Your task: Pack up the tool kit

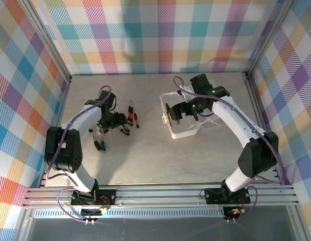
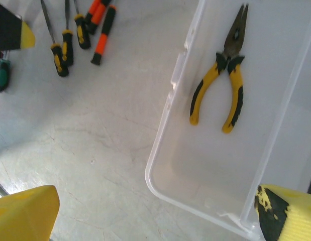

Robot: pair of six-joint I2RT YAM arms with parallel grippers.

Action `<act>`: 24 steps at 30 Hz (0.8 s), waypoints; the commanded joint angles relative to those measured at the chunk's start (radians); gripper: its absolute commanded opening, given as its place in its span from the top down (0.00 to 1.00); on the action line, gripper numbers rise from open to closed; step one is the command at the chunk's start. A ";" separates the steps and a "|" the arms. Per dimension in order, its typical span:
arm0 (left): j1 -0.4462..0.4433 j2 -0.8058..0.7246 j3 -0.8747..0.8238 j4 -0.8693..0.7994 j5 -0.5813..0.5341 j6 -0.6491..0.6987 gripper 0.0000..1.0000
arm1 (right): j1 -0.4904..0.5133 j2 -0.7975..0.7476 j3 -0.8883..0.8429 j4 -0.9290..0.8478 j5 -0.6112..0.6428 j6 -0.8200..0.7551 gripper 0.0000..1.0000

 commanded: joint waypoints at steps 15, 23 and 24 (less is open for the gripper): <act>0.027 0.210 0.054 0.076 -0.001 -0.026 0.61 | 0.004 -0.031 -0.036 0.042 -0.024 0.030 0.01; 0.027 0.255 0.080 0.068 -0.006 -0.008 0.67 | 0.004 -0.031 -0.034 0.036 -0.022 0.027 0.01; 0.027 0.257 0.079 0.069 -0.005 -0.007 0.69 | 0.005 -0.030 -0.033 0.036 -0.023 0.027 0.01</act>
